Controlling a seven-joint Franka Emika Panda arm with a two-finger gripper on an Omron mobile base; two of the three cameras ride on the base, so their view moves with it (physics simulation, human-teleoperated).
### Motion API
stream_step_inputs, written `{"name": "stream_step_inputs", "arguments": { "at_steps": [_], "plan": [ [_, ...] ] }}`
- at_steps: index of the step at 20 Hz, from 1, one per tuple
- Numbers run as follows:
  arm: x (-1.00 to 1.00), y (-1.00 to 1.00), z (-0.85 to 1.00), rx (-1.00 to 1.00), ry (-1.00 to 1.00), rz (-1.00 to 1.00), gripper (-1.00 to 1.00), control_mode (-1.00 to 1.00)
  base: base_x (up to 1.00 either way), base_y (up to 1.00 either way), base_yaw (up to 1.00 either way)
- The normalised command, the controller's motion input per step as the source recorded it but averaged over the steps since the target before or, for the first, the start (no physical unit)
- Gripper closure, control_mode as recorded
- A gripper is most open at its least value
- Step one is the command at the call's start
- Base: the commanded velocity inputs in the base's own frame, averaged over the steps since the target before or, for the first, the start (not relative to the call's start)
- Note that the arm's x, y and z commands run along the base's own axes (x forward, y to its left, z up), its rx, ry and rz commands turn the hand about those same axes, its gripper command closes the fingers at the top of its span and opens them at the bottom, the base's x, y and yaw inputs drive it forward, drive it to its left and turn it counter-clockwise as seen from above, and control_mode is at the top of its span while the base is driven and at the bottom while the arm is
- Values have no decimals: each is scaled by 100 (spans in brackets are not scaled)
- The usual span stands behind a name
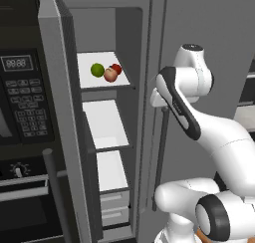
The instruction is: Take the lime, peach, and bell pepper from the freezer and place them in the bowl on the counter.
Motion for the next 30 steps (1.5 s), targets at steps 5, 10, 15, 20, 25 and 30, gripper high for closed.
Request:
{"name": "stream_step_inputs", "arguments": {
  "at_steps": [5,10,15,20,25,30],
  "plan": [
    [0,0,0,0,0,0,-100,-100,0,0,0],
    [0,0,0,0,0,0,-100,-100,0,0,0],
    [0,0,0,0,0,0,-100,-100,0,0,0],
    [-73,15,0,-1,-23,0,-100,-100,0,0,0],
    [-55,50,21,-11,-49,-2,-100,-100,0,0,0],
    [-29,57,42,-3,-42,-1,-100,-100,0,0,0]
  ]
}}
